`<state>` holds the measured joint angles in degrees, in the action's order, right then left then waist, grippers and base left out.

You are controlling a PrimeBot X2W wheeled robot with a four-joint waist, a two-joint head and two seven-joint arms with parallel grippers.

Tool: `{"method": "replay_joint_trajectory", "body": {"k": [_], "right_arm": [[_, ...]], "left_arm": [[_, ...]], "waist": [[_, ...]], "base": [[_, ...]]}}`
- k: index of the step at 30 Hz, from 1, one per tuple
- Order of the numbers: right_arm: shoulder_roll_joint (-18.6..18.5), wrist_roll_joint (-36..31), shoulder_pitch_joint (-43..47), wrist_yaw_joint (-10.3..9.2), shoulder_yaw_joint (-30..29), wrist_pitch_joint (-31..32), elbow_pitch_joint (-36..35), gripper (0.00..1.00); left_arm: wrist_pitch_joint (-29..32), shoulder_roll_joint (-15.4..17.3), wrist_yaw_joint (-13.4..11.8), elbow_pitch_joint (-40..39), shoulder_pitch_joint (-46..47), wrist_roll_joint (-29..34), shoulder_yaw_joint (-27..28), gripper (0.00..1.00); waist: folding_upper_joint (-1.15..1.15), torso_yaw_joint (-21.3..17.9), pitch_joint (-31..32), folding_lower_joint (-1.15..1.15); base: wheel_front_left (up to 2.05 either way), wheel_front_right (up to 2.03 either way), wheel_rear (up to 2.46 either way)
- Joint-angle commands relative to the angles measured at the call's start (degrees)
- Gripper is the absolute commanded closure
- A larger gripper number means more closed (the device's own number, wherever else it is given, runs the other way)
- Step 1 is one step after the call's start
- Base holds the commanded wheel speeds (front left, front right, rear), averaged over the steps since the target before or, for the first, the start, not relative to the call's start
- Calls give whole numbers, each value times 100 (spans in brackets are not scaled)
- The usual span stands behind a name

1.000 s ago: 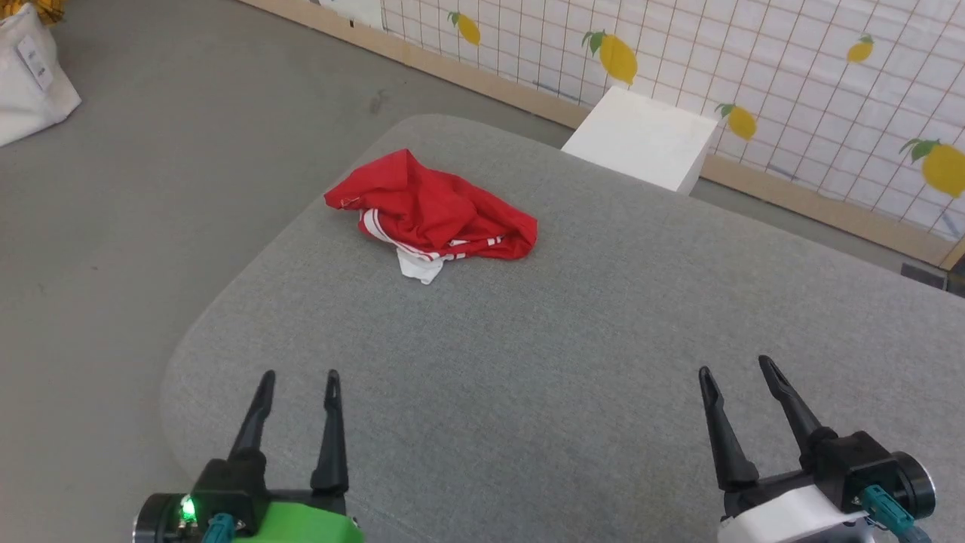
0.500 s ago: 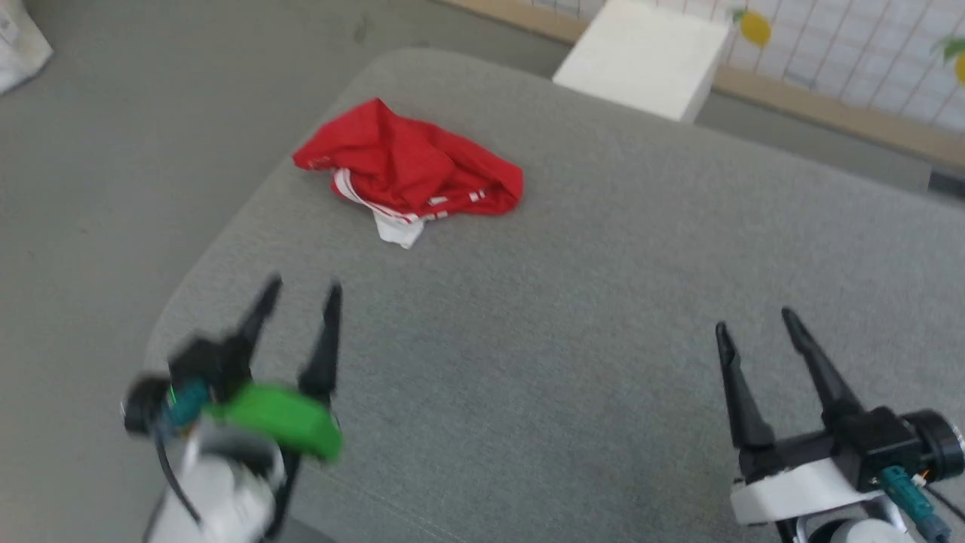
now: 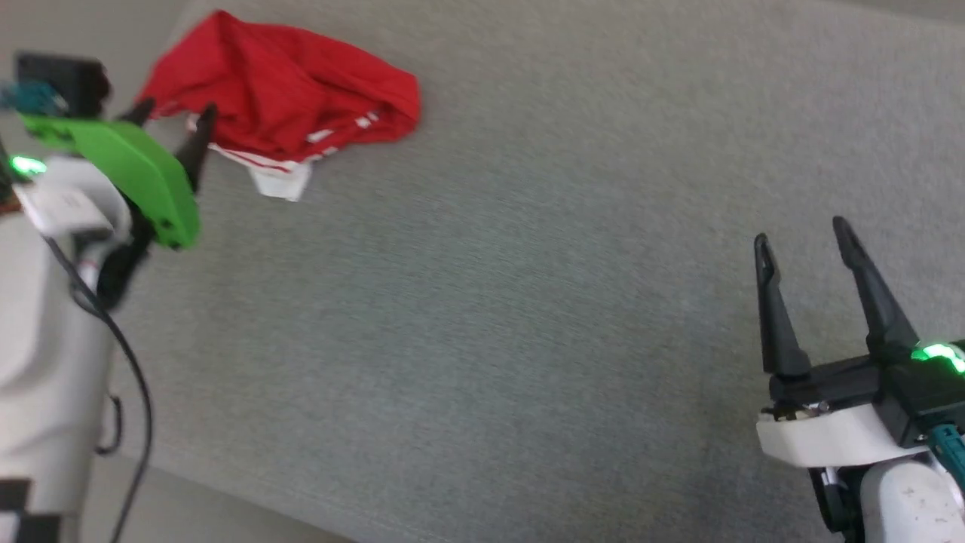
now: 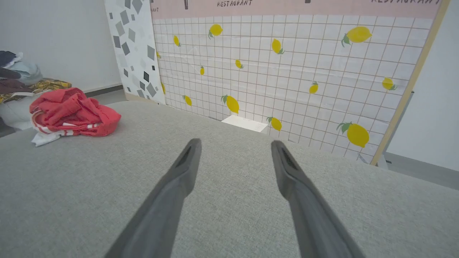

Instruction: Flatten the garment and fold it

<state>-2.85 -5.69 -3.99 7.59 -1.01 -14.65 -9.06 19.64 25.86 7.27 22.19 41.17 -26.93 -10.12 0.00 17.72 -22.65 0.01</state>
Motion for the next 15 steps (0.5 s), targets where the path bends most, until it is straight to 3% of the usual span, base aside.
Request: {"method": "replay_joint_trajectory", "body": {"k": [1, 7, 15], "right_arm": [[-3, -32, -122, -10, -22, -32, -75, 0], [-3, 16, -226, -10, -23, -33, -198, 0], [-3, 63, -266, -10, -2, -34, -275, 0]], "left_arm": [[183, 139, 20, 164, 253, -185, -98, 0], [1057, 635, 21, 802, 929, -737, -429, 0], [1570, 1059, 21, 1146, 1084, -1425, -945, 0]], "waist": [[0, -672, -760, -1], [0, -959, -1126, -1], [0, -1142, -1313, -1]], "base": [[0, 0, 0], [0, 0, 0], [0, 0, 0]]}}
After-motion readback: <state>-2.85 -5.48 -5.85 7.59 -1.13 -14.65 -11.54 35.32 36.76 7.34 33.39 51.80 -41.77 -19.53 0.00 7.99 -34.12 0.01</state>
